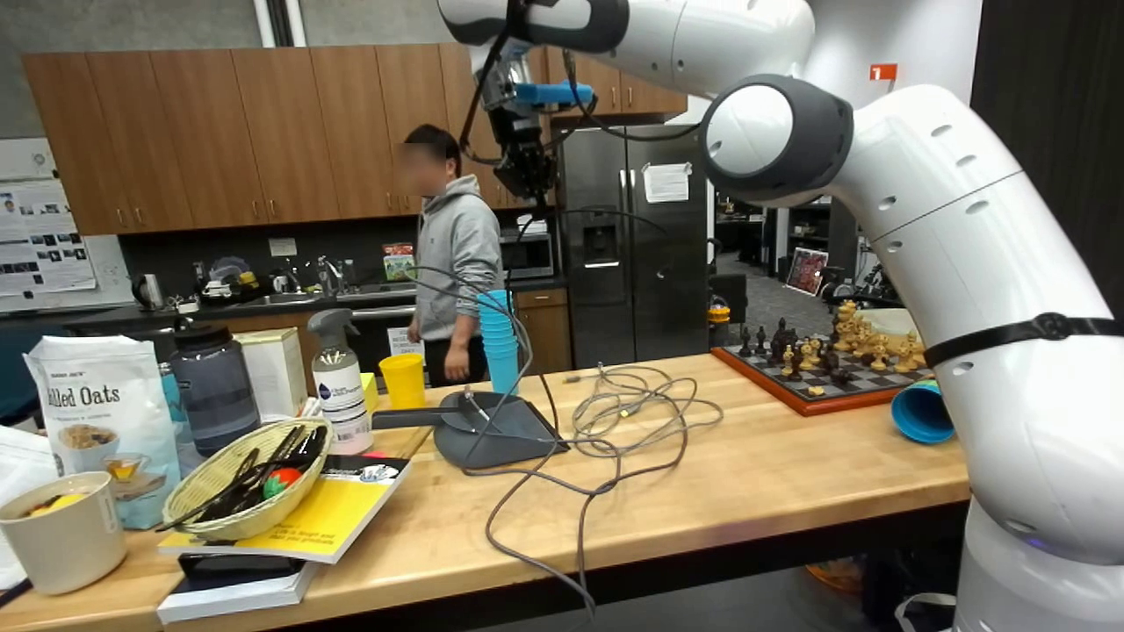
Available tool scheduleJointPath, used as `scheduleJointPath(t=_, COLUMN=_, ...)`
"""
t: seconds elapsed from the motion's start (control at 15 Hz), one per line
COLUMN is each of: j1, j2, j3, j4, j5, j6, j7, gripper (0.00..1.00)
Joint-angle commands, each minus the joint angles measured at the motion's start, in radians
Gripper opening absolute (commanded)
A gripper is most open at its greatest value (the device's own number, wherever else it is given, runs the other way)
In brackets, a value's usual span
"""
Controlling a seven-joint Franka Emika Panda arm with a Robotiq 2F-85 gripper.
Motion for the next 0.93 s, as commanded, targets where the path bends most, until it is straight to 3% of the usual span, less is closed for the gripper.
scheduleJointPath(t=0.0, j1=-0.039, j2=0.046, j3=-0.004, j4=0.13, j5=0.112, j6=-0.086, j7=-0.064, gripper=0.02)
scheduleJointPath(t=0.33, j1=-0.108, j2=0.09, j3=0.005, j4=0.243, j5=0.282, j6=-0.198, j7=-0.102, gripper=0.02)
scheduleJointPath(t=0.73, j1=-0.155, j2=0.138, j3=0.012, j4=0.299, j5=0.422, j6=-0.378, j7=-0.061, gripper=0.02)
scheduleJointPath(t=0.8, j1=-0.177, j2=0.082, j3=0.022, j4=0.179, j5=0.438, j6=-0.38, j7=-0.055, gripper=0.02)
scheduleJointPath(t=0.87, j1=-0.174, j2=0.086, j3=0.015, j4=0.168, j5=0.439, j6=-0.419, j7=-0.046, gripper=0.02)
